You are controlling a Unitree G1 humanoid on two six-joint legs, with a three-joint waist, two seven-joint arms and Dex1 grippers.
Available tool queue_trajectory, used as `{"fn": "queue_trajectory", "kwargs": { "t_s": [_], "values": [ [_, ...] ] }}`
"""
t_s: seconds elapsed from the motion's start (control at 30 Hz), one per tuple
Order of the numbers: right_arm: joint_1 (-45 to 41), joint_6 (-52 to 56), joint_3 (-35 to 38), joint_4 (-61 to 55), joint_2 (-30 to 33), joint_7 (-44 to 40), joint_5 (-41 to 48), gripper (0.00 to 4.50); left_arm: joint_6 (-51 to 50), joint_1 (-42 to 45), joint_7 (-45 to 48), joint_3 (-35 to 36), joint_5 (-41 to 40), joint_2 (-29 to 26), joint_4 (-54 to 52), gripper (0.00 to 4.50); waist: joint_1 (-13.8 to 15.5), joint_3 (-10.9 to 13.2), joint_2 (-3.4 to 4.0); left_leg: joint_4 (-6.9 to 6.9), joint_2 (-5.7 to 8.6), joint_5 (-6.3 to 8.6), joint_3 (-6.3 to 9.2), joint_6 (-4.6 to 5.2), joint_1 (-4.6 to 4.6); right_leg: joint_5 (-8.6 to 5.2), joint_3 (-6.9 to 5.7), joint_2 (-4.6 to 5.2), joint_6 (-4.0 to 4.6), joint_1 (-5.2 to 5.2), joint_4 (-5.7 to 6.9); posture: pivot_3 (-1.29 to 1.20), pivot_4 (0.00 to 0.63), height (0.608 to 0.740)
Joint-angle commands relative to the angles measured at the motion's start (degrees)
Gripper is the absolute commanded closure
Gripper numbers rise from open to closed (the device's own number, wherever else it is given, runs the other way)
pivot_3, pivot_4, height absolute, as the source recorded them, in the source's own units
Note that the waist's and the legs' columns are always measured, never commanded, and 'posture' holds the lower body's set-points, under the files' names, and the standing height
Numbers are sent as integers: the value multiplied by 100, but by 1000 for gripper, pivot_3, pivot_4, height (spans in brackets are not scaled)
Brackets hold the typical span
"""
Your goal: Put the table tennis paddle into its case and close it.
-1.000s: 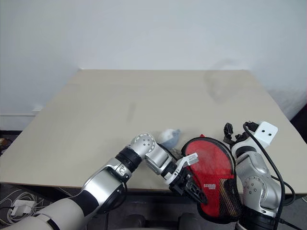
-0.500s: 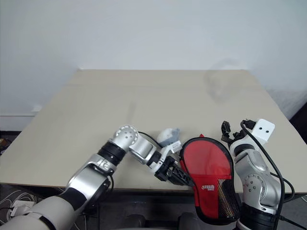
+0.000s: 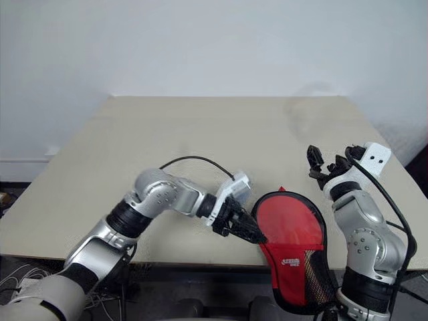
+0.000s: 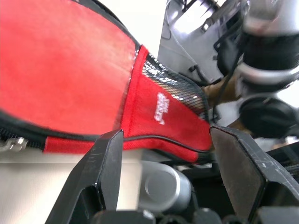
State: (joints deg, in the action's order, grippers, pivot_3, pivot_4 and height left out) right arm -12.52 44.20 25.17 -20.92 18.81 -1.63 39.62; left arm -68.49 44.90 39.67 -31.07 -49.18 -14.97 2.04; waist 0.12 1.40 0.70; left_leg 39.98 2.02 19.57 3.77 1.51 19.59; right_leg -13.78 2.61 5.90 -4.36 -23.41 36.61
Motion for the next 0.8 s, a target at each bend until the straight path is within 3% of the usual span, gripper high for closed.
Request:
{"fn": "queue_trajectory", "kwargs": {
  "t_s": [0.03, 0.13, 0.27, 0.4, 0.67, 0.8],
  "values": [
    [246, 299, -149, -207, 289, -593, 359, 0, 1025, -88, 284, 90, 665, 41, -206, 1416, 1, 2, -3, 0, 0, 0, 0, 0, 1, 0, -1, -1, 0, 0, -1, 0, 0, 716],
    [908, 323, -508, -516, 634, -1206, 293, 0, 1961, -317, 675, 205, 1202, -224, -425, 1416, 3, 4, -4, 0, -1, 0, -3, 2, 1, 0, 0, -1, 0, 1, -1, 0, 0, 716],
    [1504, 120, -798, -497, 780, -1600, 90, 0, 2404, -440, 1241, 621, 1288, -653, -655, 1416, 2, 6, -7, 1, -3, 1, -4, 3, 2, 0, 0, -2, 0, 1, -1, 0, 0, 716],
    [1796, -152, -1301, -395, 726, -1882, -258, 0, 2861, -192, 1460, 985, 1717, -973, -54, 1416, 2, 8, -11, 6, -3, 2, -1, 6, -1, -1, -2, -3, -2, 6, 0, 0, 0, 716],
    [2051, -691, -2242, 201, 651, -2250, -1072, 0, 3835, 743, 1158, 1270, 2881, -505, 2233, 1416, 24, 22, -69, 14, -1, 2, 1, 5, 0, 0, -21, -3, -2, 17, -3, 0, 0, 716],
    [2020, -1023, -2211, 685, 469, -2091, -1397, 0, 4083, 810, 1302, 1151, 3287, -253, 2750, 1416, -2, 17, -103, 14, -4, 1, 2, 4, -3, 0, -26, -5, -2, 19, -1, 0, 0, 716]
  ]
}}
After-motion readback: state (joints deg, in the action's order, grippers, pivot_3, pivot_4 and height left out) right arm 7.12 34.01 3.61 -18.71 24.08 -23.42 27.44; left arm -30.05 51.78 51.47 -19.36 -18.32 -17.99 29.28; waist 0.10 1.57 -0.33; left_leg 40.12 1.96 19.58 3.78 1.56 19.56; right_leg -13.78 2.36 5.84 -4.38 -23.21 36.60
